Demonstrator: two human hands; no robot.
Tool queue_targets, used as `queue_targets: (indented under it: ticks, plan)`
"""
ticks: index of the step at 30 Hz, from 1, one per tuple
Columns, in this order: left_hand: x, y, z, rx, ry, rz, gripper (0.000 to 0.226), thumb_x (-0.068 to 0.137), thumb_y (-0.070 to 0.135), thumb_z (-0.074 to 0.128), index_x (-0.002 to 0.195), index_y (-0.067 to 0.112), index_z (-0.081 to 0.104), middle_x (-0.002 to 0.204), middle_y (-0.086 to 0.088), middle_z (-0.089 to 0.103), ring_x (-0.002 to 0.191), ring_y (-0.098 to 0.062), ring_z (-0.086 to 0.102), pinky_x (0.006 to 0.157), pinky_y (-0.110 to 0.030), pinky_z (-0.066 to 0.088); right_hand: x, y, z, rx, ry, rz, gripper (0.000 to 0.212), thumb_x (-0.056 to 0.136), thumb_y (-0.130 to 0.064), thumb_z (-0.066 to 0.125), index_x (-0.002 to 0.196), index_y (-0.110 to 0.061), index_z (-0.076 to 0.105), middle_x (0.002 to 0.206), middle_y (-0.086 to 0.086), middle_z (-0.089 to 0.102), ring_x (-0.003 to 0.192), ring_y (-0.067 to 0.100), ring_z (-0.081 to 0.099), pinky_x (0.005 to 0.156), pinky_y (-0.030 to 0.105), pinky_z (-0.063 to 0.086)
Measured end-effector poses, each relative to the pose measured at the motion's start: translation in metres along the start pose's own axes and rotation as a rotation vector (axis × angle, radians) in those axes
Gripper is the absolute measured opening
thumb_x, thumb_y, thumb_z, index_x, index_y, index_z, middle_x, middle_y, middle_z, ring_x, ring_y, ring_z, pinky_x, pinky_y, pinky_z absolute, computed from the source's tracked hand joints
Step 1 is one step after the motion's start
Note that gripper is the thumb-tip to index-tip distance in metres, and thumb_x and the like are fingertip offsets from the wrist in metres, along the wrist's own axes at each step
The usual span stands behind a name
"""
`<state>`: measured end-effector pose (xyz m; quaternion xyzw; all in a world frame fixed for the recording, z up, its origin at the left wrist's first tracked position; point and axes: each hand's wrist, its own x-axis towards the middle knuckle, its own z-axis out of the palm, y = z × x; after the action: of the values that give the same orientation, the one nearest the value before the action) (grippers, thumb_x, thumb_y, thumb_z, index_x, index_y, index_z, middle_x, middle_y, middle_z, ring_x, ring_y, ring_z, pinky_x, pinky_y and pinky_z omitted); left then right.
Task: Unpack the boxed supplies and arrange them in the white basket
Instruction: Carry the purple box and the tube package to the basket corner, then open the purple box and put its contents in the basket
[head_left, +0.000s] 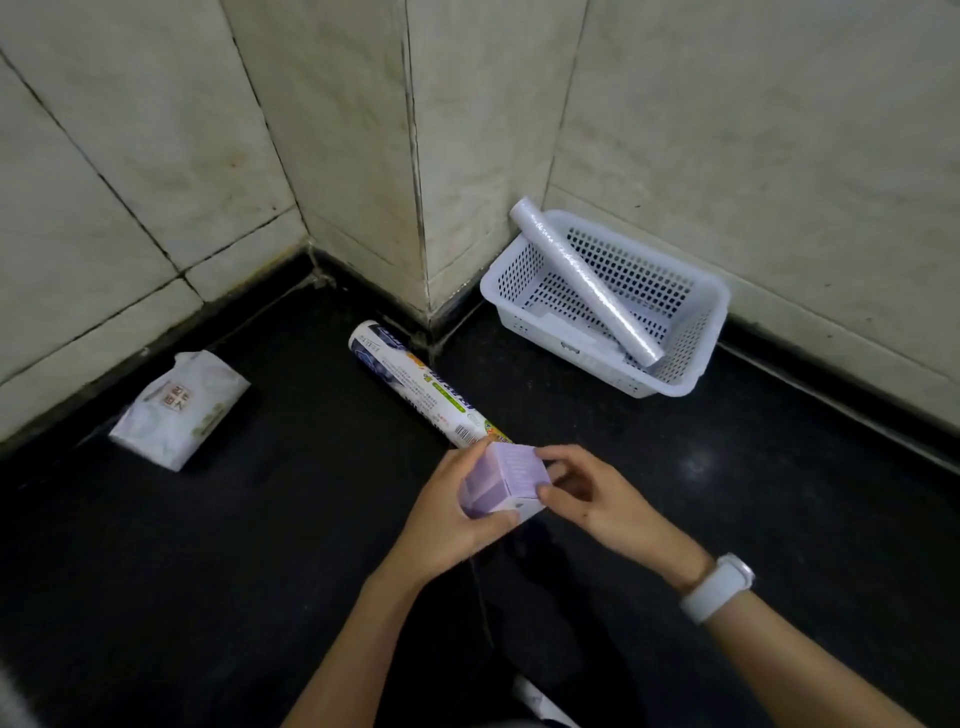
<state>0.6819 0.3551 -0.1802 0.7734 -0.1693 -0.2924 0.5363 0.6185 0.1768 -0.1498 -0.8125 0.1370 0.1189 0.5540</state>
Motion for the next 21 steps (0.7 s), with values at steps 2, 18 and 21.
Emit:
queue_targets:
  ticks: [2, 18, 21]
  plan:
    - [-0.001, 0.001, -0.005, -0.044, -0.097, -0.032, 0.073, 0.076, 0.014, 0.072, 0.133, 0.042, 0.034, 0.131, 0.010, 0.044, 0.121, 0.007, 0.040, 0.100, -0.015, 0.034, -0.002, 0.004, -0.005, -0.111, 0.029, -0.065, 0.028, 0.084, -0.020, 0.062, 0.111, -0.025, 0.057, 0.104, -0.007, 0.053, 0.088, 0.003, 0.053, 0.085, 0.015, 0.042]
    - [-0.009, -0.005, 0.019, 0.456, -0.022, 0.137, 0.082, 0.055, 0.055, 0.072, 0.129, 0.039, 0.039, 0.117, 0.026, 0.047, 0.109, 0.005, 0.042, 0.092, -0.019, 0.030, 0.001, 0.014, -0.009, -0.274, -0.121, 0.060, 0.058, 0.073, -0.034, 0.063, 0.127, -0.033, 0.044, 0.091, -0.010, 0.061, 0.084, 0.005, 0.061, 0.076, 0.015, 0.047]
    - [-0.006, -0.011, 0.023, 0.568, -0.060, 0.184, 0.088, 0.056, 0.053, 0.074, 0.132, 0.035, 0.034, 0.128, 0.015, 0.050, 0.117, -0.004, 0.044, 0.100, -0.025, 0.029, -0.002, 0.013, -0.007, -0.302, -0.106, 0.062, 0.054, 0.074, -0.033, 0.062, 0.126, -0.031, 0.046, 0.090, -0.008, 0.063, 0.084, 0.008, 0.062, 0.075, 0.020, 0.051]
